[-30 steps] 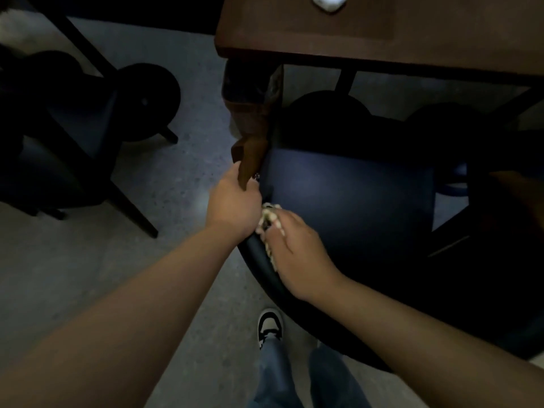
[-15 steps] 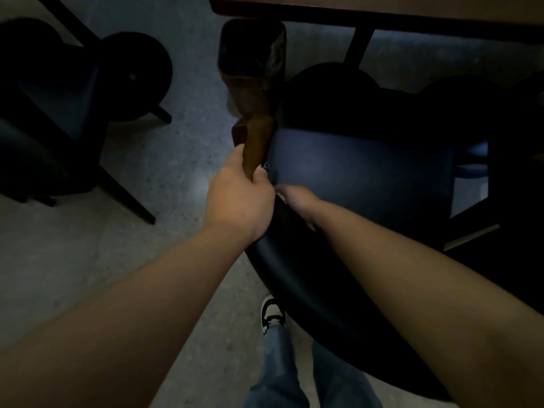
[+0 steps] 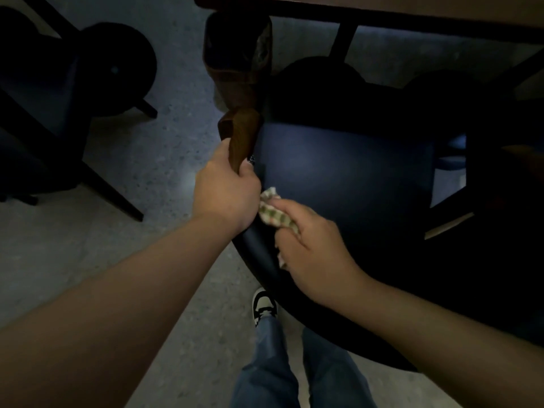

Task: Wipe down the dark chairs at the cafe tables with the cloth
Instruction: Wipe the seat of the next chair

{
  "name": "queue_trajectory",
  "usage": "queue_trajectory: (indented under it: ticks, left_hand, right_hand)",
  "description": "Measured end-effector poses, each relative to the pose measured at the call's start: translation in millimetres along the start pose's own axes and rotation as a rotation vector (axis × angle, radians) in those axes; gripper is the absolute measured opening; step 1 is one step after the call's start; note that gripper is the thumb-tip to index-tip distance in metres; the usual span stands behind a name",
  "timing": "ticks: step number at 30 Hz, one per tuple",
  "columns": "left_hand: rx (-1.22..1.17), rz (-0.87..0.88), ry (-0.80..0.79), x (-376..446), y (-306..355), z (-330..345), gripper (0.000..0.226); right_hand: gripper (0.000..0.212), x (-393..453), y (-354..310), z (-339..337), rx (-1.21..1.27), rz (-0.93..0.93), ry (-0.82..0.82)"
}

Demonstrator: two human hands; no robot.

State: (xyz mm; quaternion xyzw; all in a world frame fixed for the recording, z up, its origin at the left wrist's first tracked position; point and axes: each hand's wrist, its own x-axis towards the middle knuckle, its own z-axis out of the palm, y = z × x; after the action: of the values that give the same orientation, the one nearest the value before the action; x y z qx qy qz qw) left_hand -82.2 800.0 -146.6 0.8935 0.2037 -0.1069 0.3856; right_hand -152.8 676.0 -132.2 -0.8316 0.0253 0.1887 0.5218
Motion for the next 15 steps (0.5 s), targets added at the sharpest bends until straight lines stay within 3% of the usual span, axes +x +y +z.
queue_trajectory:
  ticks: [5,11,13,15]
  left_hand:
    - [0.025,-0.024,-0.006,-1,1,0,0.045]
    - [0.041,-0.009,-0.003,-1,3,-2,0.041]
    - [0.038,-0.009,-0.014,-1,3,-2,0.042]
    - [0.031,-0.009,-0.021,-1,3,-2,0.042]
  right_hand:
    - [0.035,27,13,-11,-0.081,0.183,-0.025]
    - [0.040,-10,-3,-4,-0.078,-0.059,0.015]
    - [0.034,-10,15,-23,-0.180,0.017,-0.038]
    - [0.024,15,35,-35,-0.300,0.211,-0.122]
